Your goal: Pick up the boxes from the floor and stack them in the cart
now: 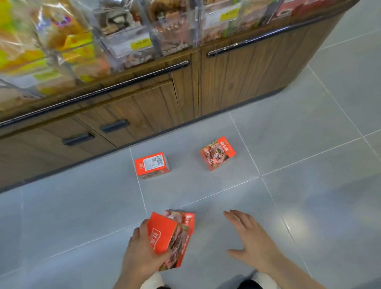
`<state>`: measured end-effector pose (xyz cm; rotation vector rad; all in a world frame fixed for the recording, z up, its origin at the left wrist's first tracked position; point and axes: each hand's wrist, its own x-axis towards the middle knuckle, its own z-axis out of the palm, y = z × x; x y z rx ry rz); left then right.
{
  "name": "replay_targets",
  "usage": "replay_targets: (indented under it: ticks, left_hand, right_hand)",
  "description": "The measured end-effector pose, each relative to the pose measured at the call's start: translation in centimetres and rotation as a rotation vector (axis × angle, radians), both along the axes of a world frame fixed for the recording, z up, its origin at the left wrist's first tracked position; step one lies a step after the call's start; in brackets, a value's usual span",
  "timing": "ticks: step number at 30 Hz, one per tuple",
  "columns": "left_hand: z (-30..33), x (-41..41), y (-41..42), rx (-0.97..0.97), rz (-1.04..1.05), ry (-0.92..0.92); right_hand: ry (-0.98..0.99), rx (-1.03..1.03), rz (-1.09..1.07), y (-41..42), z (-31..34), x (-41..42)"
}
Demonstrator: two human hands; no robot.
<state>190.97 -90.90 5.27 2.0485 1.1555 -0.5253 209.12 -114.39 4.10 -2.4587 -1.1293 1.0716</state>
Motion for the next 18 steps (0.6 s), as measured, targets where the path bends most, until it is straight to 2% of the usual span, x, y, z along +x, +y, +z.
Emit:
replay_targets:
  ticks: [10,18]
  left_hand:
    - [-5.4,-12.7,10.2,0.003,0.022,0.137]
    - [-17.3,-15.0,13.2,0.006,0.038,0.164]
  right_hand:
    - [-0.041,-0.187,0.131,12.3,-6.8,-8.7]
    - [-0.149,-0.201,0.243,19.1,-20.8,-10.8]
